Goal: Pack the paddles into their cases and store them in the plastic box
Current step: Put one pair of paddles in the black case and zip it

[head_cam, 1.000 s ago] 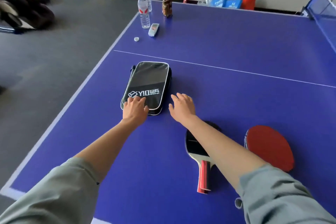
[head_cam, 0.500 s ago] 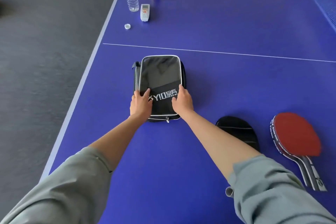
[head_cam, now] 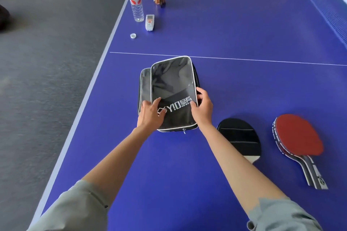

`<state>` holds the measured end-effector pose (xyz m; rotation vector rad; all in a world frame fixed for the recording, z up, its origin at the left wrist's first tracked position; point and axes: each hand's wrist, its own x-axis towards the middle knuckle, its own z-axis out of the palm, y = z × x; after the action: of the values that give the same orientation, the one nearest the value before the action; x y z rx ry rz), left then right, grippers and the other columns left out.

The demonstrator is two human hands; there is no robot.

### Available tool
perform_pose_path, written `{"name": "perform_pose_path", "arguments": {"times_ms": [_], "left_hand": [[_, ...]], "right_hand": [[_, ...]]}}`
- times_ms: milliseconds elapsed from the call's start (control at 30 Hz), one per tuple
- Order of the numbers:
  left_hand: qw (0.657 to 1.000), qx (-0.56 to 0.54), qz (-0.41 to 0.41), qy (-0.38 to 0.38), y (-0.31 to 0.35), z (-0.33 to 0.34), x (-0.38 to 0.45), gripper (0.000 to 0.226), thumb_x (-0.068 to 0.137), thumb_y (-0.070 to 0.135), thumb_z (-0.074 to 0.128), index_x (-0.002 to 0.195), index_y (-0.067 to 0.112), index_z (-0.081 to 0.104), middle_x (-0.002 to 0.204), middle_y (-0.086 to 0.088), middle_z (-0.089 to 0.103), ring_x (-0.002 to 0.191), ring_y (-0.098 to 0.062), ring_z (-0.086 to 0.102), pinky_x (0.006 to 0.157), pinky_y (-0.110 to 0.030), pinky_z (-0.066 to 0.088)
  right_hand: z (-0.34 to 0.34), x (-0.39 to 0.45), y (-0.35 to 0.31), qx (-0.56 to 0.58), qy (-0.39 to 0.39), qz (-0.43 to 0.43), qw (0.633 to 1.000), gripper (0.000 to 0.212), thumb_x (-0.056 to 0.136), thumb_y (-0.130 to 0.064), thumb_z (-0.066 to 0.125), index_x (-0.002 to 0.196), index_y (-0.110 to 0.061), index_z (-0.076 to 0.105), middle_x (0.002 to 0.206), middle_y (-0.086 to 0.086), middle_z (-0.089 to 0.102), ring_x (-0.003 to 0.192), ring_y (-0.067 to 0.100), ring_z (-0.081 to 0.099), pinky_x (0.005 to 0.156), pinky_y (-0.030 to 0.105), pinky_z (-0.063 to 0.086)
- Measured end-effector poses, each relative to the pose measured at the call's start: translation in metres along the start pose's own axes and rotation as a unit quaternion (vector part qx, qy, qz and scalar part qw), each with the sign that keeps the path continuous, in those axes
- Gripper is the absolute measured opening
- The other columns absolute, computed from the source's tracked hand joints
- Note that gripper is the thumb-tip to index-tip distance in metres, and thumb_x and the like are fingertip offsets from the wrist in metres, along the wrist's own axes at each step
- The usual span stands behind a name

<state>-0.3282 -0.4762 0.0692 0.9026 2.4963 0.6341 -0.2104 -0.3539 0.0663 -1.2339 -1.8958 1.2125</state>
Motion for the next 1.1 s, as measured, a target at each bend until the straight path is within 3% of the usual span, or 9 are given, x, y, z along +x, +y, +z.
{"name": "perform_pose_path", "arguments": {"times_ms": [100, 233, 400, 467, 600, 700, 800, 933, 1100], "left_hand": [[0.998, -0.055, -0.017, 0.014, 0.026, 0.001, -0.029, 0.054, 0.089, 0.048, 0.053, 0.138, 0.026, 0.044, 0.132, -0.015, 0.043, 0.126, -0.031, 0.039, 0.105, -0.041, 0.036], [0.994, -0.108, 0.011, 0.008, 0.068, 0.015, -0.067, 0.067, 0.084, 0.058, 0.055, 0.141, 0.029, 0.038, 0.142, -0.011, 0.039, 0.129, -0.029, 0.04, 0.105, -0.041, 0.037], [0.997, -0.061, -0.029, -0.024, 0.097, 0.044, -0.1, 0.072, 0.079, 0.065, 0.054, 0.134, 0.021, 0.039, 0.118, -0.007, 0.063, 0.114, -0.029, 0.055, 0.09, -0.04, 0.045], [0.997, -0.056, -0.048, -0.014, 0.097, 0.055, -0.113, 0.061, 0.083, 0.059, 0.054, 0.127, 0.018, 0.042, 0.106, -0.009, 0.065, 0.105, -0.033, 0.058, 0.084, -0.04, 0.046], [0.996, -0.072, -0.041, 0.016, 0.092, 0.067, -0.126, 0.039, 0.089, 0.033, 0.051, 0.12, 0.012, 0.046, 0.099, -0.015, 0.066, 0.094, -0.038, 0.061, 0.075, -0.038, 0.043], [1.0, -0.022, -0.013, 0.0, 0.087, 0.068, -0.128, 0.033, 0.088, 0.024, 0.048, 0.118, 0.008, 0.046, 0.091, -0.02, 0.064, 0.09, -0.04, 0.059, 0.071, -0.039, 0.042], [0.999, -0.023, 0.023, -0.005, 0.079, 0.063, -0.132, 0.013, 0.086, 0.017, 0.048, 0.091, 0.007, 0.043, 0.074, -0.018, 0.056, 0.075, -0.039, 0.055, 0.06, -0.037, 0.036], [0.997, -0.057, 0.037, 0.02, 0.069, 0.056, -0.138, 0.017, 0.082, 0.014, 0.051, 0.078, 0.01, 0.036, 0.06, -0.008, 0.043, 0.051, -0.024, 0.036, 0.052, -0.034, 0.029], [0.993, -0.108, 0.009, 0.053, 0.059, 0.049, -0.137, 0.026, 0.081, 0.013, 0.051, 0.066, 0.017, 0.03, 0.057, 0.0, 0.039, 0.05, -0.017, 0.03, 0.047, -0.032, 0.027]], "right_hand": [[-0.032, -0.032, -0.001, 0.011, 0.026, -0.037, 0.999, 0.045, 0.081, 0.005, 0.06, 0.123, -0.01, 0.055, 0.105, 0.009, 0.064, 0.091, 0.014, 0.055, 0.079, 0.012, 0.038], [-0.062, -0.087, 0.012, 0.03, 0.018, -0.052, 0.998, 0.042, 0.082, 0.002, 0.062, 0.123, -0.006, 0.056, 0.106, 0.006, 0.064, 0.095, 0.014, 0.057, 0.087, 0.019, 0.041], [-0.078, -0.127, 0.031, 0.044, -0.037, -0.087, 0.995, 0.029, 0.083, -0.004, 0.065, 0.111, 0.0, 0.061, 0.1, 0.001, 0.063, 0.093, 0.012, 0.058, 0.083, 0.019, 0.042], [-0.081, -0.142, 0.037, 0.045, -0.057, -0.107, 0.992, 0.027, 0.083, -0.014, 0.063, 0.107, -0.001, 0.063, 0.095, 0.003, 0.064, 0.088, 0.011, 0.059, 0.08, 0.02, 0.045], [-0.088, -0.157, 0.051, 0.028, -0.093, -0.109, 0.989, 0.03, 0.08, -0.002, 0.067, 0.11, -0.004, 0.063, 0.095, 0.008, 0.066, 0.09, 0.019, 0.06, 0.083, 0.029, 0.048], [-0.091, -0.161, 0.055, 0.028, -0.127, -0.085, 0.988, 0.023, 0.082, -0.011, 0.069, 0.105, -0.011, 0.066, 0.093, 0.004, 0.067, 0.089, 0.018, 0.06, 0.081, 0.034, 0.05], [-0.094, -0.162, 0.058, 0.051, -0.11, -0.045, 0.992, 0.019, 0.087, -0.01, 0.062, 0.105, -0.015, 0.066, 0.093, 0.001, 0.068, 0.088, 0.016, 0.062, 0.079, 0.042, 0.054], [-0.092, -0.158, 0.059, 0.028, -0.084, -0.072, 0.993, 0.039, 0.077, -0.001, 0.07, 0.113, -0.012, 0.059, 0.098, 0.005, 0.057, 0.086, 0.014, 0.059, 0.072, 0.026, 0.055], [-0.09, -0.15, 0.054, -0.001, -0.082, -0.042, 0.996, 0.049, 0.078, -0.004, 0.071, 0.12, -0.018, 0.05, 0.106, 0.004, 0.052, 0.078, 0.014, 0.061, 0.067, 0.016, 0.052]]}}
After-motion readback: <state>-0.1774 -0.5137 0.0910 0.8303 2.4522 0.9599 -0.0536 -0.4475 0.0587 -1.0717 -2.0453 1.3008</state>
